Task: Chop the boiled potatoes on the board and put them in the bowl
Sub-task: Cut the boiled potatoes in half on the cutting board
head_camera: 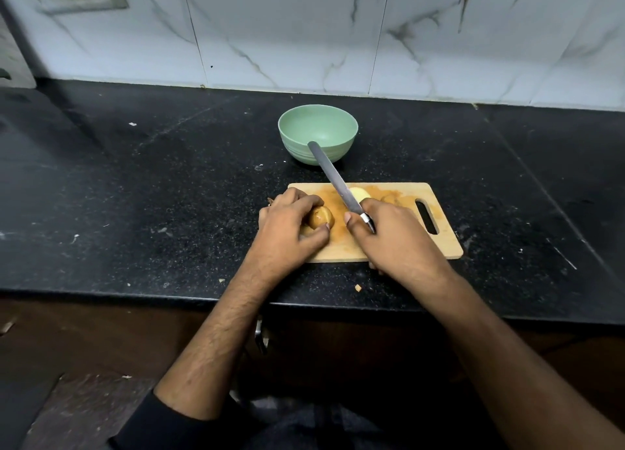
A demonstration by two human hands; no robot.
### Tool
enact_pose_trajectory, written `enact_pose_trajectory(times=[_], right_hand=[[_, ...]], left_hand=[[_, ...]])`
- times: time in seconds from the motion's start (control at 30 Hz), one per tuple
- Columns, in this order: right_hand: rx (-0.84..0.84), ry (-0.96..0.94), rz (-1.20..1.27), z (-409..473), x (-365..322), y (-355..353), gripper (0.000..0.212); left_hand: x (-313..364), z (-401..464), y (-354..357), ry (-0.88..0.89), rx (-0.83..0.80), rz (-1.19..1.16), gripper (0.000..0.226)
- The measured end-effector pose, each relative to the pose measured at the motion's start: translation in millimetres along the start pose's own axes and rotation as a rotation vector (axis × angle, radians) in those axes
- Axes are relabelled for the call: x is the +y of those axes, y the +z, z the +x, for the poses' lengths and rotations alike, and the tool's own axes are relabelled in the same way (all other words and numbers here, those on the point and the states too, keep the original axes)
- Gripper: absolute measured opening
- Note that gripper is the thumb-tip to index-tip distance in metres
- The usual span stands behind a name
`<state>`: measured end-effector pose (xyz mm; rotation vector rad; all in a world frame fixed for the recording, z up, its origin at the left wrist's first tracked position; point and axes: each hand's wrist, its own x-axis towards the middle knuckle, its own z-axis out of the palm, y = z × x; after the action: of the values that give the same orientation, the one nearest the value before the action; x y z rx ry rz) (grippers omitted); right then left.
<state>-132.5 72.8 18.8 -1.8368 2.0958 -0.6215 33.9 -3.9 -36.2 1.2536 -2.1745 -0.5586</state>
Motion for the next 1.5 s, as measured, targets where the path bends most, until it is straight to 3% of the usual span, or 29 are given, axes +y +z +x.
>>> enact_pose_trajectory(times=[0.2, 0.47, 0.83, 1.0, 1.23, 1.5], right_hand=[[0.095, -0.073, 0.010, 19.3, -2.1, 22.3, 0.012], [0.051, -0.038, 0.172, 31.9, -9.6, 31.6, 0.020], [0.099, -0.064, 0.060, 36.7, -13.8, 29.3, 0.020], [0.116, -0.082, 0.008, 38.0, -17.6, 29.4, 0.017], [0.130, -0.065, -0.015, 41.3, -19.5, 28.3, 0.017], [0.068, -0.032, -0.086, 38.4, -9.1, 16.1, 0.013]], left_hand=[[-2.5, -0.9, -1.6, -0.025, -0.002, -0.063, 0.047], [-1.4, -2.7, -3.0, -0.103, 0.078, -0.155, 0.055], [4.1, -3.2, -3.5, -0.144, 0.139, -0.078, 0.044], [4.8, -4.6, -4.4, -0.198, 0.200, -0.088, 0.058], [-0.1, -4.1, -6.0, -0.213, 0.214, -0.161, 0.038], [-2.1, -6.1, -6.8, -0.158, 0.180, -0.187, 0.049]])
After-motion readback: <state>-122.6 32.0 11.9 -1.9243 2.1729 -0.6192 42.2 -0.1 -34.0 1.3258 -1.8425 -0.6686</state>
